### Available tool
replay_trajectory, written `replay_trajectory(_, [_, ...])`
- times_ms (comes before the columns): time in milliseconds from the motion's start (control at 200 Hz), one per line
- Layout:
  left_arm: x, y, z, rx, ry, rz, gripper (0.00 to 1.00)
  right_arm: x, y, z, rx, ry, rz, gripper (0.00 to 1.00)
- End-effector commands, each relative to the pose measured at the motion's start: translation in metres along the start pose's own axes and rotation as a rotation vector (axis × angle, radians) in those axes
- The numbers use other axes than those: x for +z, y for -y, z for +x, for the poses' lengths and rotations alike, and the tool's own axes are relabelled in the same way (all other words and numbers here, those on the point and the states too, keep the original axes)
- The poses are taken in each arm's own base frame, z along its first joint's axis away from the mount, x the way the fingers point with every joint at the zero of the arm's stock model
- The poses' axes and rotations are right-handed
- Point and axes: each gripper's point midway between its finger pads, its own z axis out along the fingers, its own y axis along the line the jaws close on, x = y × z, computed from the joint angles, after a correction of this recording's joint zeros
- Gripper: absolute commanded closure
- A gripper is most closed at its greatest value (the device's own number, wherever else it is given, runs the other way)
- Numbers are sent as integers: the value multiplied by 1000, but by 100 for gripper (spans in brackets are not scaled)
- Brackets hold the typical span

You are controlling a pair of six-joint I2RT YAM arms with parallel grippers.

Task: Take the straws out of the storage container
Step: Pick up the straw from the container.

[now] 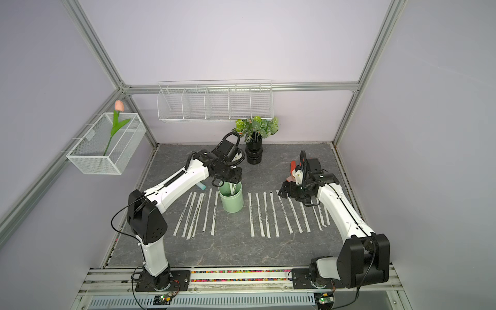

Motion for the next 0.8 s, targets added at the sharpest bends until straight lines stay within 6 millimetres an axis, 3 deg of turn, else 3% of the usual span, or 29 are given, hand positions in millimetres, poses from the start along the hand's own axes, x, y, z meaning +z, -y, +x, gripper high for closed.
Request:
replay_trajectory(0, [-4,2,-8,21,20,-10,67,1,2,4,14,-8,-7,11])
replay_trajectory(425, [-9,3,-8,21,27,-4,84,2,2,3,18,-7,-8,11])
replay_trajectory(525, [-15,4,-10,21,33,-2,91,3,1,3,17,-5,-11,11])
replay_trajectory(795, [-39,6,-13,17,49,5,93,4,-1,1,19,-3,-27,11])
